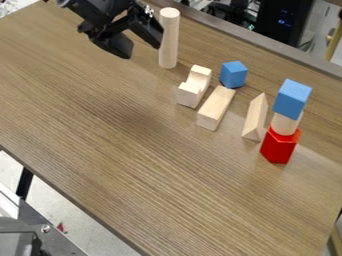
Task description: Move the arch to the right side of the table
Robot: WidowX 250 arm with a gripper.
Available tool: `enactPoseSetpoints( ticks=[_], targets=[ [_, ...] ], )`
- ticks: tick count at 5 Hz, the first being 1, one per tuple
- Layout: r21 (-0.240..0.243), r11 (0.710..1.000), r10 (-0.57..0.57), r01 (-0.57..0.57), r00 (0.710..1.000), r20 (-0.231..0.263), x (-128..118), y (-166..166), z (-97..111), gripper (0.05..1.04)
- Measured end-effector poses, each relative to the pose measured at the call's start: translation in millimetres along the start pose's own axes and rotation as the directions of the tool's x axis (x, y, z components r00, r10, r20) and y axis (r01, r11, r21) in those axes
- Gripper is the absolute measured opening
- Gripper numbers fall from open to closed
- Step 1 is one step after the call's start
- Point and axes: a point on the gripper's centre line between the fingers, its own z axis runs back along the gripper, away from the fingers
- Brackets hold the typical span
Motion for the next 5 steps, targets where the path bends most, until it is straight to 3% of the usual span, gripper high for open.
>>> enactPoseSetpoints(
  ticks=[1,3,4,5],
  targets=[
    [-0.003,1.000,0.015,-0.015,1.000,-0.018,-5,3,-4,0.999],
    [0.043,0.989,-0.139,0.144,0.985,-0.100,-10,-25,-14,0.999],
    [0.057,0.975,-0.206,0.214,0.971,-0.124,-6,-35,-20,0.999],
    [0.087,0.944,-0.301,0.319,0.938,-0.170,-7,-48,-32,0.999]
  ],
)
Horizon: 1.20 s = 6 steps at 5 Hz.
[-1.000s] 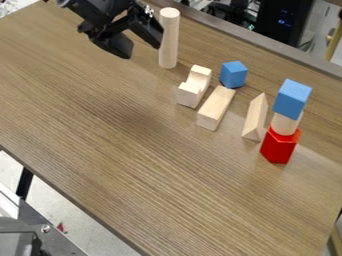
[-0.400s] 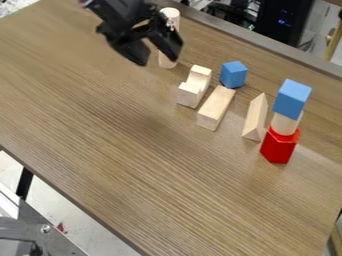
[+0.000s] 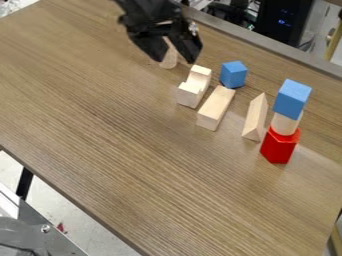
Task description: Move the arch to the right side of the table
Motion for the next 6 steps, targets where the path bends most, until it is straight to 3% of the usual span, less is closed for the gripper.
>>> enactPoseSetpoints(
  ticks=[2,4,5,6],
  targets=[
    [0.138,0.981,-0.127,0.133,0.991,-0.048,3,-6,-19,0.999],
    [0.277,0.930,-0.235,0.243,0.970,-0.061,11,-2,-25,0.999],
    [0.327,0.907,-0.260,0.265,0.964,-0.058,12,1,-27,0.999],
    [0.339,0.904,-0.249,0.259,0.966,-0.075,8,7,-35,0.999]
  ],
)
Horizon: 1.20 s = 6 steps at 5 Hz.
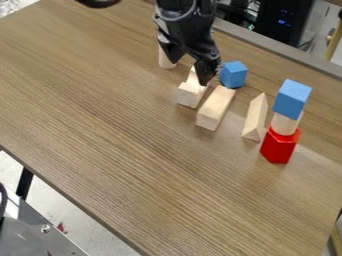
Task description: Move the arch to the right side of the table
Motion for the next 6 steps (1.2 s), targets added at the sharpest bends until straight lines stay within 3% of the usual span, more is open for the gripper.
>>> enactPoseSetpoints(
  ticks=[1,3,5,6],
  targets=[
    [0.008,1.000,0.014,-0.014,1.000,-0.017,-3,2,-11,0.999],
    [-0.025,0.998,0.061,-0.063,0.995,-0.081,-17,-2,-37,0.999],
    [-0.012,0.993,0.118,-0.119,0.992,-0.035,-5,2,-51,0.999],
    [-0.006,0.990,0.140,-0.140,0.990,-0.022,0,5,-57,0.954]
  ],
)
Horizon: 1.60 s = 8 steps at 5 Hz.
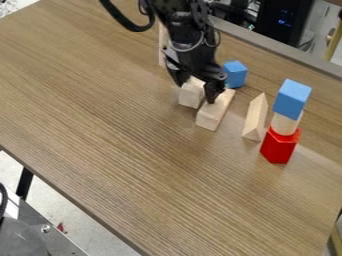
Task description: Move the arch to the right side of the table
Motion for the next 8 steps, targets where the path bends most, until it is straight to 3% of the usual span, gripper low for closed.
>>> enactPoseSetpoints(
  ticks=[1,2,3,4,6,8],
  targets=[
    [0.005,1.000,0.017,-0.017,1.000,0.025,1,1,-4,0.674],
    [0.011,1.000,0.009,-0.010,1.000,0.019,-1,1,-4,0.548],
    [0.019,1.000,0.016,-0.016,1.000,-0.009,-4,1,4,0.546],
    [0.015,1.000,0.009,-0.009,1.000,-0.017,5,-10,29,0.545],
    [0.029,1.000,0.001,-0.005,0.994,0.113,28,-31,91,0.545],
    [-0.012,0.999,-0.041,0.044,0.984,0.176,32,-64,128,0.545]
  ],
)
